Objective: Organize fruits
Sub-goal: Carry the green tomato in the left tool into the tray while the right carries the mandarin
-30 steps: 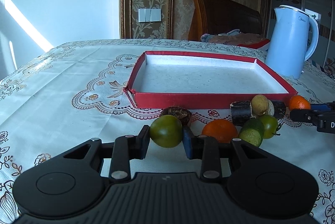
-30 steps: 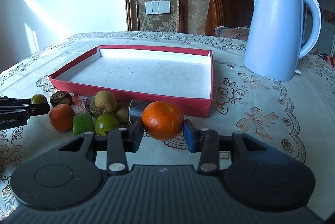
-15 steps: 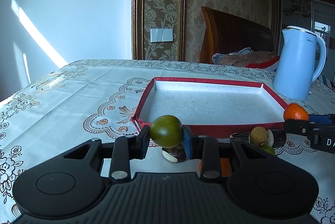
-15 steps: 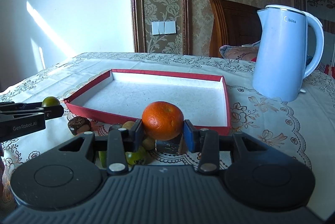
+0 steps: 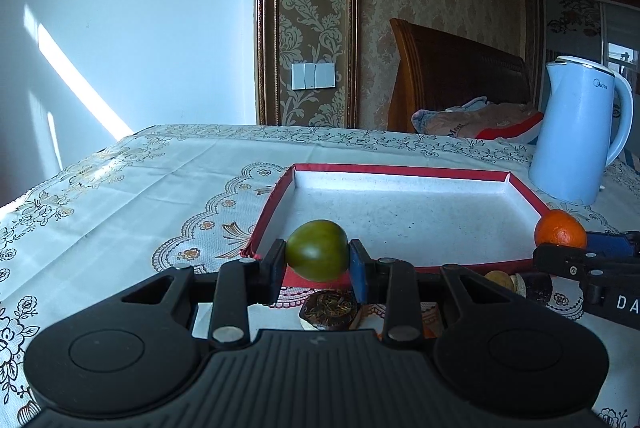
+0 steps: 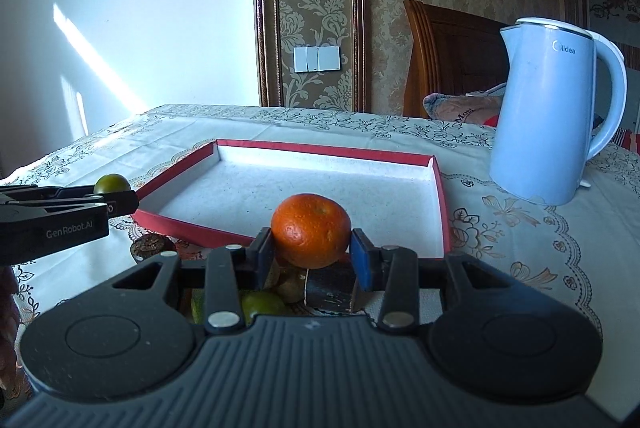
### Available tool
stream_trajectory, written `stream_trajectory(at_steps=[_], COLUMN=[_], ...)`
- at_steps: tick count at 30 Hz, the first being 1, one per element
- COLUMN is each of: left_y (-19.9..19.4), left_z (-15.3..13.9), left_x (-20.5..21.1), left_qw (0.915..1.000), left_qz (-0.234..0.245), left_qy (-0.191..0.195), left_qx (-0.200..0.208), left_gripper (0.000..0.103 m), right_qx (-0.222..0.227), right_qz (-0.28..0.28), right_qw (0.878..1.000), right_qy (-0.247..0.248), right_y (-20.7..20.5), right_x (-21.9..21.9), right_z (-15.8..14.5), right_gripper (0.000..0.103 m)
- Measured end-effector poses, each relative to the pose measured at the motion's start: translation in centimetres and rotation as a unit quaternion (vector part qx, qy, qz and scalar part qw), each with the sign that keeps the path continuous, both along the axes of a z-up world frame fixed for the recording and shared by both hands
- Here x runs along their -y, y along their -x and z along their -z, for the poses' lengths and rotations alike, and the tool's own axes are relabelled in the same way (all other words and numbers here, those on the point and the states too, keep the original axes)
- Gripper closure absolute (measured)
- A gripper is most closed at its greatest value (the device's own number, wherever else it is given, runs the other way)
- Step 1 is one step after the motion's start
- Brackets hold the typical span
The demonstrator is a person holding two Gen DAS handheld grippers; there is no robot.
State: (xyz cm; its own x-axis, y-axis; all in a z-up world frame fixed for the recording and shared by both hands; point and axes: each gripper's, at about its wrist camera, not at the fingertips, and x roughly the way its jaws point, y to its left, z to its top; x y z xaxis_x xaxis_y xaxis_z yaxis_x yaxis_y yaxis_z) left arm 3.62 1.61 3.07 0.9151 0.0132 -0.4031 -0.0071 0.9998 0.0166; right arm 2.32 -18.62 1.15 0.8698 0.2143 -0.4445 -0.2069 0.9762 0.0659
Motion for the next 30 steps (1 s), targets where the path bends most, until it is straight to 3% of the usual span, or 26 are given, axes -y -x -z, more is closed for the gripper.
stream_trajectory(at_steps=[10, 20, 30], left_y=[-2.6, -7.2, -10.5], left_z=[-0.7, 0.0, 2.9], left_x=[0.0, 1.9, 3.0], left_qw=[0.9999, 1.0000, 0.9972], left_qz=[-0.011, -0.004, 0.001], left_qy=[0.002, -0.003, -0.014], left_qx=[0.010, -0.005, -0.074], left_gripper=[0.071, 0.071, 0.071], right_qx=[0.000, -0.038, -0.068], right_qz=[0.002, -0.007, -0.014], right_qw=[1.000, 0.999, 0.997], right_qy=[0.000, -0.003, 0.023], right_y=[-2.2, -6.6, -9.2], right_x=[0.1, -1.0, -2.6], right_z=[-0.1, 1.0, 2.7], right_gripper=[0.064, 0.064, 0.064])
